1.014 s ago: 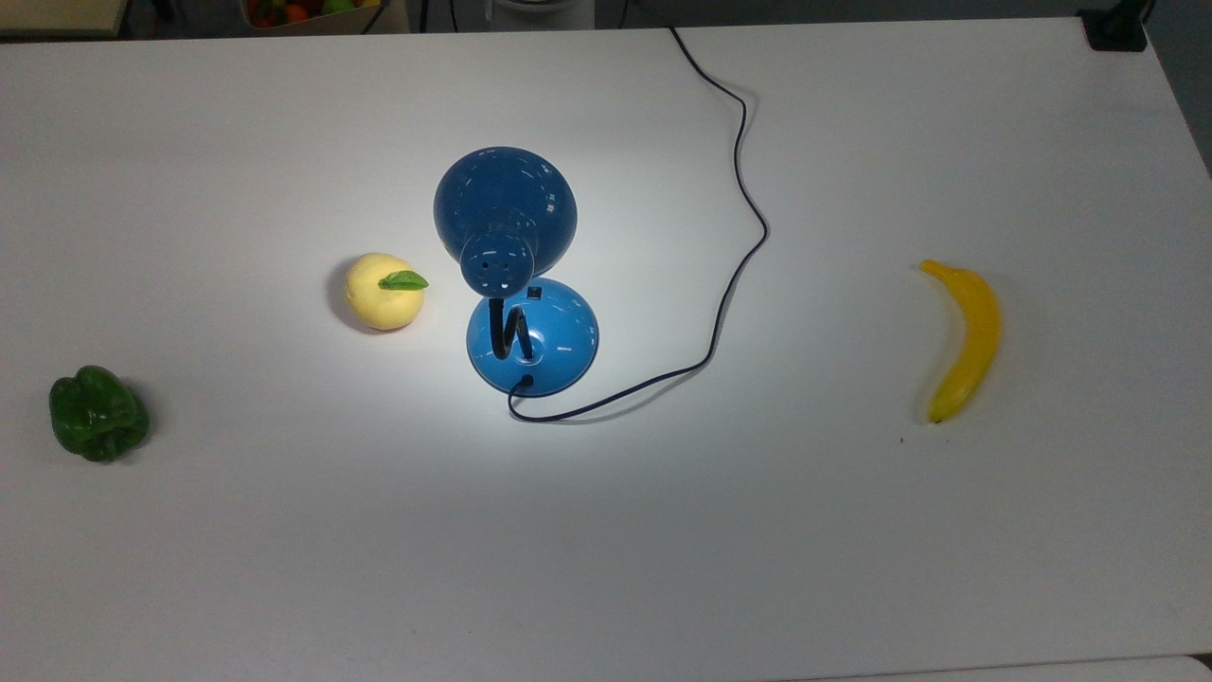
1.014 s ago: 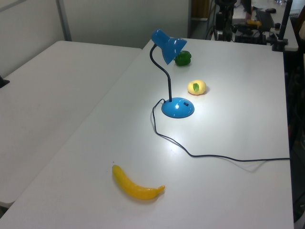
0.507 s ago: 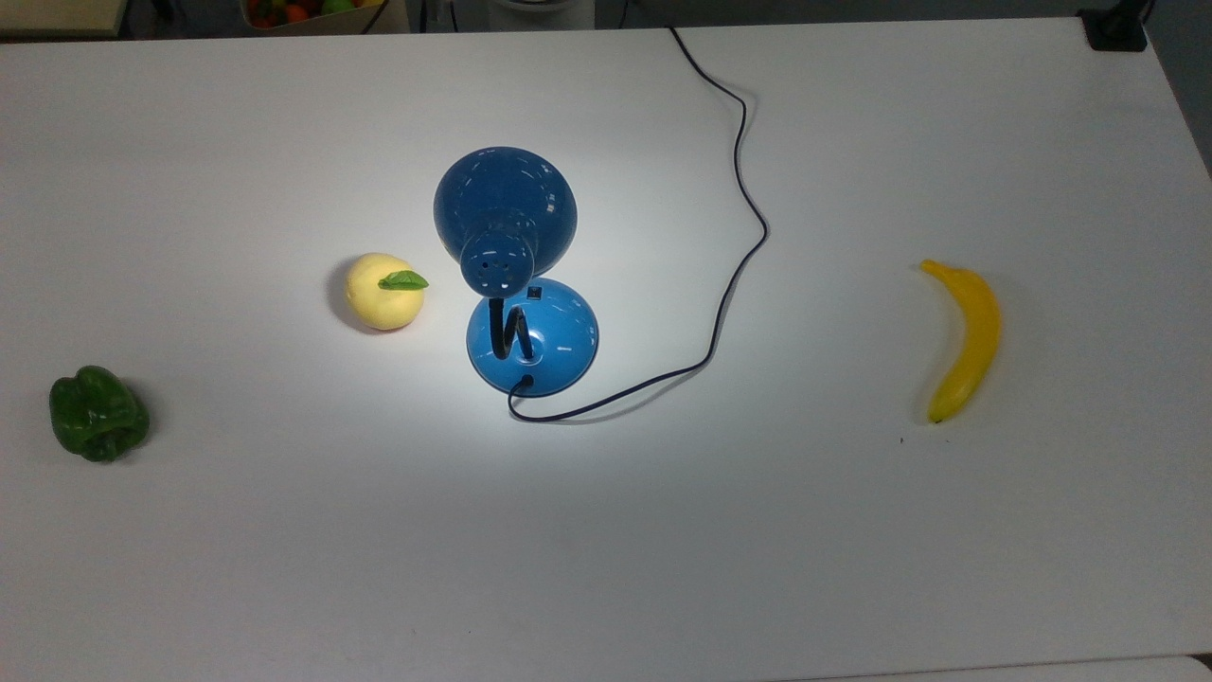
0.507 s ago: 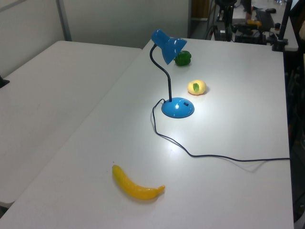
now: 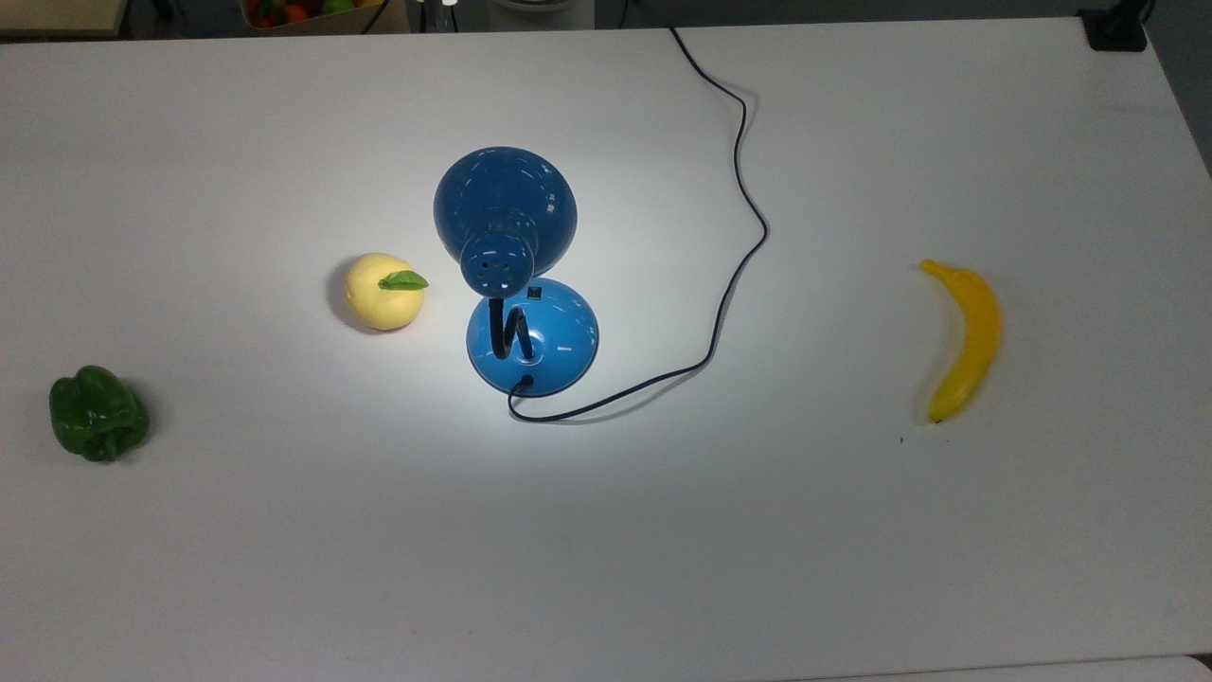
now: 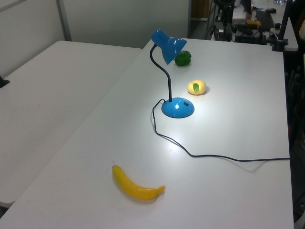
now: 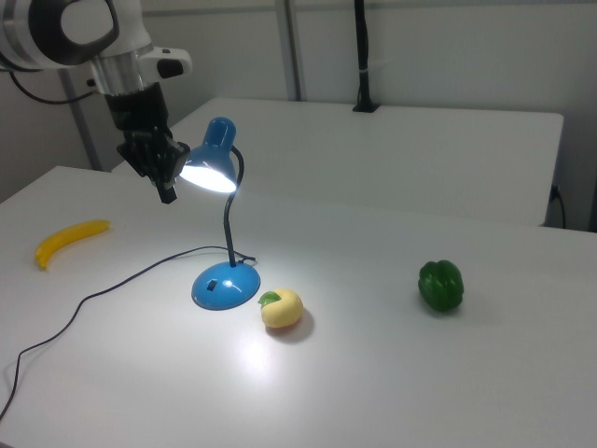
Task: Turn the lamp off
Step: 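Move the gripper down toward the switch on the blue lamp base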
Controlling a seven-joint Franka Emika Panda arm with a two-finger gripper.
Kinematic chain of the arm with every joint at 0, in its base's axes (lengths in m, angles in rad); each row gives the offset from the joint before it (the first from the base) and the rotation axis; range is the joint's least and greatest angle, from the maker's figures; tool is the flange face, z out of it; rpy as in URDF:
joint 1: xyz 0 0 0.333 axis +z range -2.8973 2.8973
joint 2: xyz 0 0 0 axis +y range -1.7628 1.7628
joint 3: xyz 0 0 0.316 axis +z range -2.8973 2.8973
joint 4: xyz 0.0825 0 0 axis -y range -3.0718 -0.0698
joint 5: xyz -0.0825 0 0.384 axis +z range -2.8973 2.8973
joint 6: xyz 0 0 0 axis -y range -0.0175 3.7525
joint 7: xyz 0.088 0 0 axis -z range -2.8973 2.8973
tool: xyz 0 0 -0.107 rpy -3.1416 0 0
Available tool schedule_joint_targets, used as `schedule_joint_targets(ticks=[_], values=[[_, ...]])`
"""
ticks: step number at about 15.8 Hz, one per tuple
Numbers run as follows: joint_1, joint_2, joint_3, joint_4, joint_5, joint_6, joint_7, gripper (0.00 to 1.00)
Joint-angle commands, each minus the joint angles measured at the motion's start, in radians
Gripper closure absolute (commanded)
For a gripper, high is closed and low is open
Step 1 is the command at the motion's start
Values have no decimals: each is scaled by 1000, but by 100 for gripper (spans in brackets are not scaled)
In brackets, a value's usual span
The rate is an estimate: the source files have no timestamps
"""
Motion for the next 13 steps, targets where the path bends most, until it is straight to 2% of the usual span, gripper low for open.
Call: schedule_joint_targets(ticks=[1,13], values=[[-1,-5,2,-58,-5,74,-20,100],[19,14,4,-357,-4,483,-3,100]])
